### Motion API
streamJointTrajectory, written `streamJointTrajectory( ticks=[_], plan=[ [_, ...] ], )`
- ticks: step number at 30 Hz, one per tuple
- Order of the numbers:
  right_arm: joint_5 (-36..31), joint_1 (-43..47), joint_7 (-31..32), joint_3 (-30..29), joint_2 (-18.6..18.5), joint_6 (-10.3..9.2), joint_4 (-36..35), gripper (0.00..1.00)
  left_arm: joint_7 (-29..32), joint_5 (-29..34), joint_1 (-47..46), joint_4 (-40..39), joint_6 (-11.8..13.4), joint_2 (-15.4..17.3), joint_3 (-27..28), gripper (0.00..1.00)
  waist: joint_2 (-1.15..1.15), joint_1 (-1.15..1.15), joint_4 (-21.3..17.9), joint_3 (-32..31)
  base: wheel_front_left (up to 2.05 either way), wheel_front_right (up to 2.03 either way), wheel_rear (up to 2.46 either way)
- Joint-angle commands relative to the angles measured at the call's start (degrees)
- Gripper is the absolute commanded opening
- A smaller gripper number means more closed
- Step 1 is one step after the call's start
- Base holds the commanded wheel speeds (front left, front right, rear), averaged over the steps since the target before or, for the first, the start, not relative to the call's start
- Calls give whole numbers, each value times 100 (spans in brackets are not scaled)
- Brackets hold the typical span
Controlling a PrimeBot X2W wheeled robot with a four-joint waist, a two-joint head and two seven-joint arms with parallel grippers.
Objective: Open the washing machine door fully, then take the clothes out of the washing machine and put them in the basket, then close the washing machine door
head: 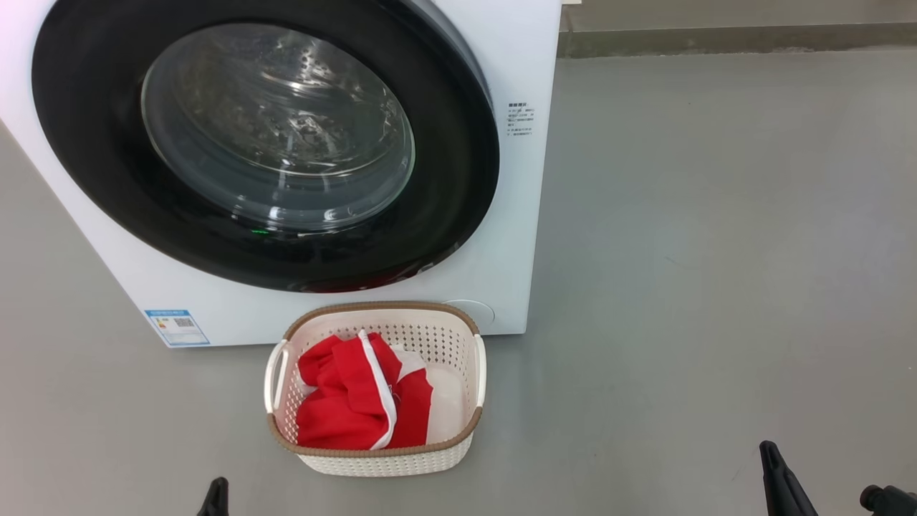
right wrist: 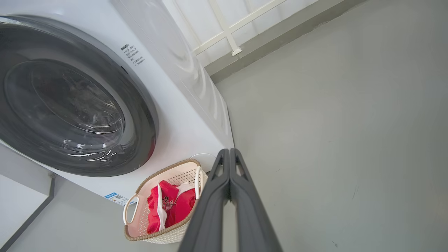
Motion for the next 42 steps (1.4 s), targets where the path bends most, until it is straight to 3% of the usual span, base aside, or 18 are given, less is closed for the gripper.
streamJointTrajectory(
  ticks=[1, 42],
  plan=[
    [215, -268, 38, 6, -86, -1, -152, 0, 48, -233, -275, -160, -11, 60, 83, 0, 0, -1, -3, 2, 0, 0, 0],
    [2576, -816, 730, 10, -147, -3, -207, 0, 740, -2834, -673, -222, -22, 21, 176, 0, 0, -1, -62, 43, 0, 0, 0]
  ],
)
